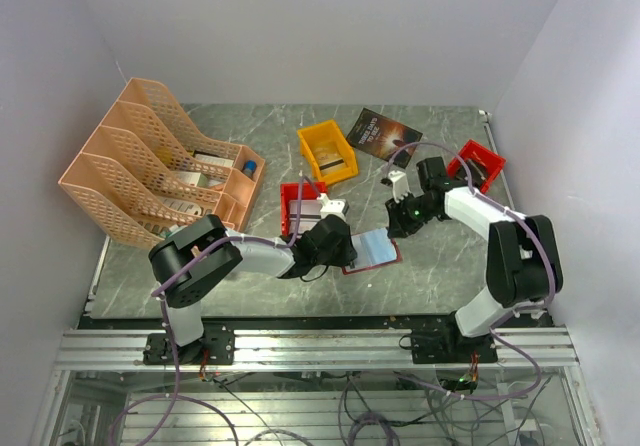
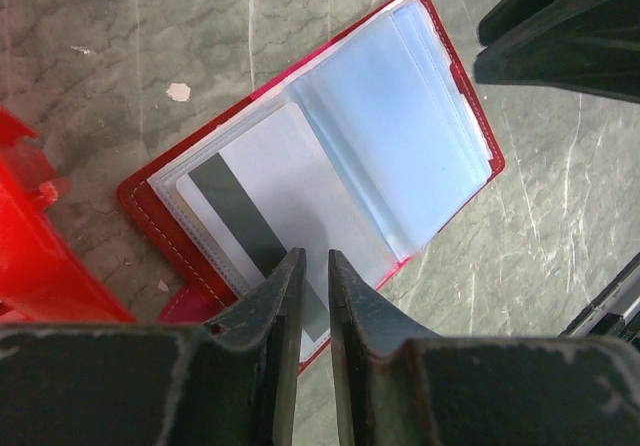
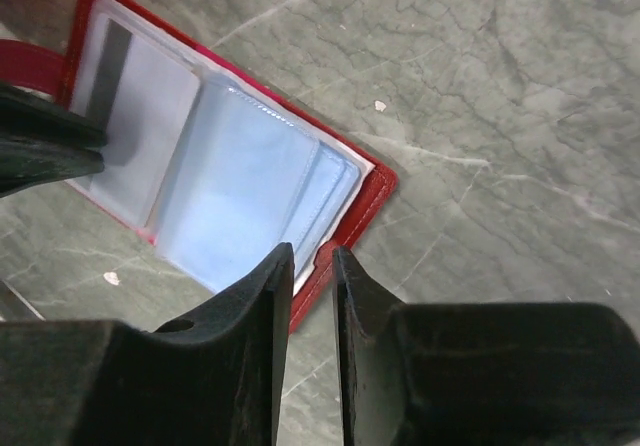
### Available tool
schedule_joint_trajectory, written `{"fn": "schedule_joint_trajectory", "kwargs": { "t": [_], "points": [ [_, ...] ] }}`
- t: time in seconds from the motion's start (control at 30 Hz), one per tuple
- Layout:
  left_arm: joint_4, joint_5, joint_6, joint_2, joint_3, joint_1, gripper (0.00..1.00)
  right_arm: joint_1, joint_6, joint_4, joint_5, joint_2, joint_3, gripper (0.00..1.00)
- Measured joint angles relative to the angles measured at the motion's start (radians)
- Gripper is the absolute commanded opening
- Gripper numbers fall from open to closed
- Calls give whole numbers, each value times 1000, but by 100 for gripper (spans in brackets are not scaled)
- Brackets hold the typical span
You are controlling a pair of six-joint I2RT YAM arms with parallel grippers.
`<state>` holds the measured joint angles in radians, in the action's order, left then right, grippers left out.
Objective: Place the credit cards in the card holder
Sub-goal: Adjust the card holder at the center of the board.
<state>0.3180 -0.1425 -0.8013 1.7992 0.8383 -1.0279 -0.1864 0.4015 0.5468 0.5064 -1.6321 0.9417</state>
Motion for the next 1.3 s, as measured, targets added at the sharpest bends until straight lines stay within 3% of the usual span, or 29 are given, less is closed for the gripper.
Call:
{"fn": "schedule_joint_trajectory", "kwargs": {
  "t": [0.1,0.2,0.3,0.4,0.57,1.3],
  "points": [
    [-5,7,6,0,3,0,28,11,3,-5,39,61,-11,12],
    [-19,16,13,-8,6,0,28,19,8,-11,178,97,-12,1],
    [-36,18,25,-35,6,0,28,5,28,23,328,41,12,0],
    [-38,18,36,-77,6,0,28,-55,45,60,383,-78,57,0],
    [-31,21,42,-93,6,0,26,-158,16,56,361,-114,43,0],
    [29,42,40,16,2,13,24,-154,-31,19,143,-114,35,0]
  ]
}}
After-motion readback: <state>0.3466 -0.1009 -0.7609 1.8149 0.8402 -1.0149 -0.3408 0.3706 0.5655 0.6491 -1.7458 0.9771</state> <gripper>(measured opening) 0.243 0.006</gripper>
